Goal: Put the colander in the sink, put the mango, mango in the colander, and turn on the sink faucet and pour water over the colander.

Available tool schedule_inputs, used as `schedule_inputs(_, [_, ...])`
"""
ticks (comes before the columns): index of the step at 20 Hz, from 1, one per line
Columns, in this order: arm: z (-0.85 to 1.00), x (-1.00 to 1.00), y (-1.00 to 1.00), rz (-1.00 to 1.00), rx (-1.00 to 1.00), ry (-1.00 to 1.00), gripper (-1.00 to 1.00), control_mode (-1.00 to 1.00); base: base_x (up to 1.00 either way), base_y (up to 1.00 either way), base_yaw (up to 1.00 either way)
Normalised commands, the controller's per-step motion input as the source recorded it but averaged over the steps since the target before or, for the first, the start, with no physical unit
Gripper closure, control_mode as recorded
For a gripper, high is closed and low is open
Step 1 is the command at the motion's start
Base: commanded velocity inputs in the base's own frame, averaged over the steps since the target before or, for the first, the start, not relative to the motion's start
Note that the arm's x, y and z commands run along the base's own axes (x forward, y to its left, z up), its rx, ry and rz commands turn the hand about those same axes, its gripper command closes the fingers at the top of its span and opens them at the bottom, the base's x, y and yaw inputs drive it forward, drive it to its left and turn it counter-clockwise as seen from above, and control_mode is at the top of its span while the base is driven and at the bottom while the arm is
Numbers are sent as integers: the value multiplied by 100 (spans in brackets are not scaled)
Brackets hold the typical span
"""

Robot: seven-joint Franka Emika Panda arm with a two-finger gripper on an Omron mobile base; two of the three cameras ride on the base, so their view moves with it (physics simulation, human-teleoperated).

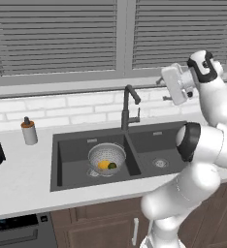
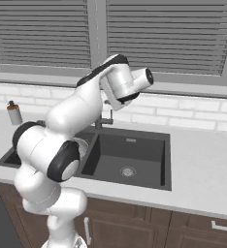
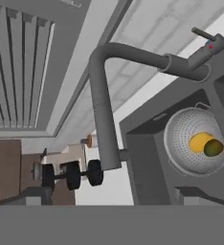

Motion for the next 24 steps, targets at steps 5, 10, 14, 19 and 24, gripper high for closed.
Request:
schedule_inputs(5, [-12, 50, 27, 5, 0, 6, -100, -100, 0, 0, 0])
schedule_inputs(10, [-34, 37, 12, 8, 1, 3, -100, -100, 0, 0, 0])
schedule_inputs(14, [-40, 3, 6, 15, 4, -1, -100, -100, 0, 0, 0])
schedule_inputs(19, [-8, 11, 26, 14, 5, -5, -100, -100, 0, 0, 0])
schedule_inputs(24, [9, 27, 24, 6, 9, -3, -100, -100, 0, 0, 0])
